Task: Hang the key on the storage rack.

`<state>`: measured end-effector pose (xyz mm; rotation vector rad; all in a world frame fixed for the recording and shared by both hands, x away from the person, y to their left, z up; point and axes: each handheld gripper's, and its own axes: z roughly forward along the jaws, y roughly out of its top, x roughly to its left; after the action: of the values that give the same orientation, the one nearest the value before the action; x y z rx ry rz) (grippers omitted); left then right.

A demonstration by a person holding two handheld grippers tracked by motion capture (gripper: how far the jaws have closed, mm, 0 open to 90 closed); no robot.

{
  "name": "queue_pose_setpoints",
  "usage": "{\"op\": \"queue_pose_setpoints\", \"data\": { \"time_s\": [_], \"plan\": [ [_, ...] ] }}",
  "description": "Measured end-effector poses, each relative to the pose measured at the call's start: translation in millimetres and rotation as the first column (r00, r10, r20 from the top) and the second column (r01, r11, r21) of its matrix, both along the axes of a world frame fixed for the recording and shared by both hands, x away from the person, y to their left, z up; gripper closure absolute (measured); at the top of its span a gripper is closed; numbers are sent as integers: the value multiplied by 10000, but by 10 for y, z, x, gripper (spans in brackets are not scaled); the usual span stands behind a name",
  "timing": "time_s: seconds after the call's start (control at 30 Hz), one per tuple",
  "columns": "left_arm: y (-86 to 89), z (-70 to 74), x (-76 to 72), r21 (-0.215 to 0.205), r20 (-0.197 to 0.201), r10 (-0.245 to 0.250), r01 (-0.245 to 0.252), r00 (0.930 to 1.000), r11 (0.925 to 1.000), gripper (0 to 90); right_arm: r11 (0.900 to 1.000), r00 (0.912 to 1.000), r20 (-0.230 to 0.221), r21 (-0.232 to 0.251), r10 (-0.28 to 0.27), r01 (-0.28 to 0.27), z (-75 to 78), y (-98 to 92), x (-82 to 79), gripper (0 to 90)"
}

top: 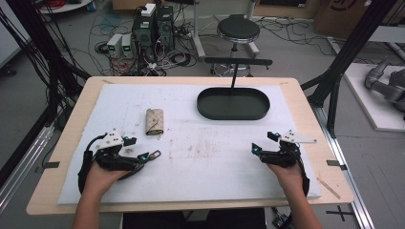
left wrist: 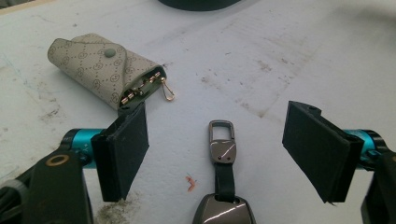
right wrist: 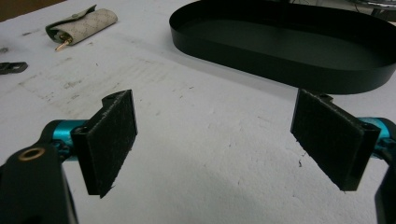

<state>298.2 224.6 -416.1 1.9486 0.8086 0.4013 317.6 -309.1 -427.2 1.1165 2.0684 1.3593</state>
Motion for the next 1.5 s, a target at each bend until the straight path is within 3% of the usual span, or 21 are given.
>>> {"op": "queue_pose_setpoints", "data": {
  "time_s": [0.2,0.53,0.77,0.93,1.07,1.17,1.27,1.5],
  "plan": [
    [-71,10,48,56,-48,-70,70,10000,10000,225,9999,9998,-146,-85,131,-132,-19,-6,-16,148],
    [-54,-110,105,881,-684,-56,117,9976,9960,233,9996,9994,-220,-130,248,-251,-22,14,-31,148],
    [-65,-188,125,1041,-1140,-107,227,9934,9943,314,9992,9990,-342,-247,297,-305,-38,37,-42,148],
    [-150,-300,143,1702,-1602,-217,493,9868,9842,381,9991,9991,-279,-266,308,-316,-36,49,-43,148],
    [-156,-304,121,2043,-1260,-124,382,9920,9782,454,9992,9990,-330,-243,316,-324,-35,56,-49,149],
    [-149,-316,86,1989,-1079,-203,416,9940,9791,505,9990,9990,-325,-288,322,-331,-41,53,-43,148],
    [-180,-309,33,2111,-945,-410,603,9947,9756,629,9989,9989,-332,-318,320,-330,-46,52,-40,149],
    [-165,-324,10,1876,-867,-684,837,9939,9787,804,9987,9987,-362,-357,347,-360,-54,64,-35,149]
  ]
}}
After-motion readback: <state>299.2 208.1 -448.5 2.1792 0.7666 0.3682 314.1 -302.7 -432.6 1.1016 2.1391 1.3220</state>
